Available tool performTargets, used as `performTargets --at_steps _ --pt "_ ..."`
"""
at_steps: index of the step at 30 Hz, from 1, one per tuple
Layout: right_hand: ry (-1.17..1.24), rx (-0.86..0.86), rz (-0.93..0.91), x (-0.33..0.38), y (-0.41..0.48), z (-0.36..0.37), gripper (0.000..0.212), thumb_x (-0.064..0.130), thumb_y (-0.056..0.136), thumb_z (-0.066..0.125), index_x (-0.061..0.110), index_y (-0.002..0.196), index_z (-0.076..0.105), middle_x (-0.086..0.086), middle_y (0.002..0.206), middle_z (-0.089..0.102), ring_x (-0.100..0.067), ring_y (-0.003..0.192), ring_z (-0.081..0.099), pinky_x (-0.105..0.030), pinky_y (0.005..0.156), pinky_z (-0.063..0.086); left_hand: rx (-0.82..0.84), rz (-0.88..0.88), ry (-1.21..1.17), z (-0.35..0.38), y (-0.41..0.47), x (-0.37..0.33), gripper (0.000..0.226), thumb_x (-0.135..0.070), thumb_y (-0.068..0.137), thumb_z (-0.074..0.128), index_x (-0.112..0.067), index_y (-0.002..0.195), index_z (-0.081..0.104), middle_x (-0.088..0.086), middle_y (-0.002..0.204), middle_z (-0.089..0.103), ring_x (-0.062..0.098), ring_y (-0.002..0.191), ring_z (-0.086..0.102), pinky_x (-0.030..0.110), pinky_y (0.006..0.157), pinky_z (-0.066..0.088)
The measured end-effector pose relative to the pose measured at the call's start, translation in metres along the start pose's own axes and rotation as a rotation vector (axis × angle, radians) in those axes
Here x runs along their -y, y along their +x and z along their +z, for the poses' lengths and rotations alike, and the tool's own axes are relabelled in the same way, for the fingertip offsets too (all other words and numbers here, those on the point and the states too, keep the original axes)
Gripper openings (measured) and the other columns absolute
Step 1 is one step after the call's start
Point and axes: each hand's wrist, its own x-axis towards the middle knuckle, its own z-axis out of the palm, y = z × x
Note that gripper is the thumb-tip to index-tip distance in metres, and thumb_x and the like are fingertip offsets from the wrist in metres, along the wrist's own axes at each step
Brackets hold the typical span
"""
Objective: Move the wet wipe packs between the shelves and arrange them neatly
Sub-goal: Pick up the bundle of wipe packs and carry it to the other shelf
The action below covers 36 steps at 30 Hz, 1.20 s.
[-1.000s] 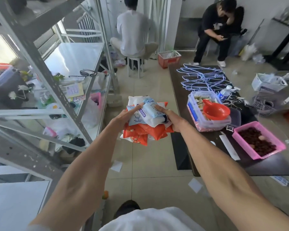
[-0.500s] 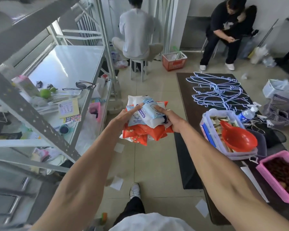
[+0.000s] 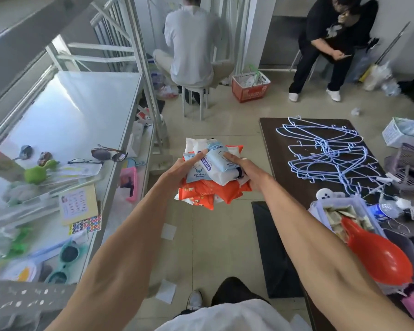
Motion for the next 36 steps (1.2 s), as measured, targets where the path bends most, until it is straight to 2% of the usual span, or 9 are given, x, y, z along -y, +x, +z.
performTargets --at_steps 3,10,13,17,20,24,28,33,36 --pt "0.009 0.019 0.005 0.018 0.041 -0.018 0.060 0.048 0.086 0.072 0.006 0.127 0.068 -0.016 0.115 0.076 -0.024 0.089 0.076 -0.034 0.074 0.061 -0.001 0.009 -0.009 -0.005 0.044 -0.020 0.095 -0.075 0.052 0.089 -0.013 0.123 0.072 0.016 0.116 0.078 0.041 0.112 0.073 0.059 0.101 0.056" --pt "0.023 0.046 0.038 0.070 0.156 -0.081 0.059 0.047 0.090 0.071 0.003 0.129 0.067 -0.018 0.117 0.075 -0.026 0.092 0.076 -0.036 0.079 0.061 -0.027 -0.030 -0.019 -0.012 0.165 -0.076 0.103 -0.076 0.049 0.090 -0.012 0.127 0.070 0.018 0.119 0.077 0.042 0.113 0.072 0.061 0.101 0.055" --pt "0.027 0.079 0.067 0.103 0.201 -0.103 0.050 0.042 0.096 0.067 0.001 0.125 0.067 -0.015 0.104 0.078 -0.020 0.078 0.077 -0.030 0.065 0.061 -0.057 -0.044 -0.019 -0.020 0.211 -0.106 0.103 -0.076 0.049 0.090 -0.012 0.127 0.070 0.018 0.119 0.077 0.043 0.114 0.072 0.062 0.101 0.055" --pt "-0.007 0.139 0.026 0.147 0.256 -0.114 0.082 0.056 0.070 0.087 0.002 0.129 0.067 -0.022 0.126 0.071 -0.031 0.103 0.072 -0.045 0.098 0.055 -0.113 -0.040 -0.069 -0.035 0.258 -0.143 0.094 -0.074 0.046 0.092 -0.015 0.116 0.074 0.014 0.112 0.079 0.038 0.108 0.075 0.055 0.100 0.057" --pt "-0.004 0.202 0.025 0.173 0.298 -0.116 0.092 0.056 0.062 0.092 0.004 0.132 0.066 -0.022 0.129 0.070 -0.034 0.110 0.069 -0.049 0.104 0.050 -0.158 -0.015 -0.090 -0.049 0.280 -0.168 0.081 -0.069 0.059 0.090 -0.014 0.117 0.073 0.014 0.112 0.079 0.037 0.107 0.075 0.051 0.095 0.060" --pt "-0.037 0.244 0.029 0.206 0.355 -0.112 0.064 0.045 0.087 0.076 0.001 0.133 0.065 -0.019 0.123 0.072 -0.027 0.094 0.075 -0.034 0.076 0.062 -0.217 -0.008 -0.144 -0.076 0.311 -0.195 0.056 -0.062 0.073 0.084 -0.018 0.105 0.072 0.011 0.099 0.080 0.027 0.085 0.078 0.040 0.075 0.063" --pt "-0.050 0.248 0.053 0.232 0.418 -0.104 0.056 0.043 0.092 0.071 0.003 0.131 0.066 -0.018 0.119 0.074 -0.026 0.094 0.075 -0.033 0.075 0.061 -0.231 0.021 -0.175 -0.114 0.356 -0.215 0.084 -0.069 0.053 0.091 -0.016 0.116 0.070 0.018 0.112 0.078 0.038 0.103 0.075 0.054 0.093 0.060" --pt "-0.086 0.262 0.087 0.270 0.498 -0.084 0.033 0.030 0.103 0.059 0.002 0.118 0.066 -0.009 0.089 0.077 -0.012 0.057 0.072 -0.021 0.047 0.054 -0.267 0.022 -0.212 -0.176 0.412 -0.235 0.105 -0.071 0.046 0.094 -0.012 0.128 0.066 0.021 0.119 0.075 0.044 0.115 0.071 0.064 0.100 0.054" --pt "-0.164 0.322 0.094 0.289 0.543 -0.056 0.056 0.042 0.090 0.074 0.000 0.126 0.067 -0.016 0.107 0.077 -0.019 0.076 0.076 -0.027 0.059 0.059 -0.311 0.022 -0.262 -0.215 0.427 -0.240 0.099 -0.072 0.050 0.092 -0.013 0.125 0.068 0.019 0.116 0.077 0.044 0.114 0.071 0.062 0.100 0.055"
